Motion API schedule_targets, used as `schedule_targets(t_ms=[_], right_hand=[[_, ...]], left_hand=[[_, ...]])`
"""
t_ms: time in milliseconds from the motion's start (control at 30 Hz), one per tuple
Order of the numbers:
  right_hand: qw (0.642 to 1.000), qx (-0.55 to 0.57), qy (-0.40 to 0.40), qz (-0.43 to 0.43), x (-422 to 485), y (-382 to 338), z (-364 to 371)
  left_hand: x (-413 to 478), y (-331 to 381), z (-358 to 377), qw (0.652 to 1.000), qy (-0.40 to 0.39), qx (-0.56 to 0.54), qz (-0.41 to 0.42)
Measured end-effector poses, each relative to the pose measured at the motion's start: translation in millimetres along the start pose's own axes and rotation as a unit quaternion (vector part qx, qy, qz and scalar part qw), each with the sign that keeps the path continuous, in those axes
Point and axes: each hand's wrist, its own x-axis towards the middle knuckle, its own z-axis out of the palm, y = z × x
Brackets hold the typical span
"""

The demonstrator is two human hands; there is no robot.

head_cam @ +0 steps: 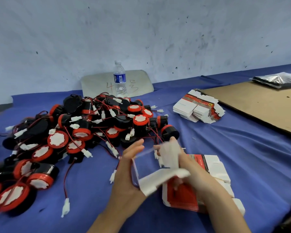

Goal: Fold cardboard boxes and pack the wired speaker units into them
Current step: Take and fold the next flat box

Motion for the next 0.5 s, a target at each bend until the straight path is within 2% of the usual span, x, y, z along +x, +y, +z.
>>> schedule_targets(t_ms=[67, 133, 233, 367, 500], right_hand=[[0.997, -0.071, 0.017, -0.041, -3, -1, 2], [0.983, -0.12, -0.014, -0.137, -8, 5, -4], [0.974, -0.076, -0.03, -0.209, -16, 6, 4], [0.974, 0.015, -0.014, -0.225, -21, 7, 14], [0.963, 0.022, 0.009, -0.268, -22, 5, 19]], left_hand=[[1, 4, -2, 0.997, 0.041, -0.025, -0.068], [1, 4, -2, 0.987, 0.088, -0.056, -0.125], [0, 8, -2, 0.979, 0.091, -0.07, -0.17], [-1, 8, 0, 0.978, 0.071, -0.072, -0.181], [4, 7, -1, 0.976, 0.079, -0.091, -0.183]])
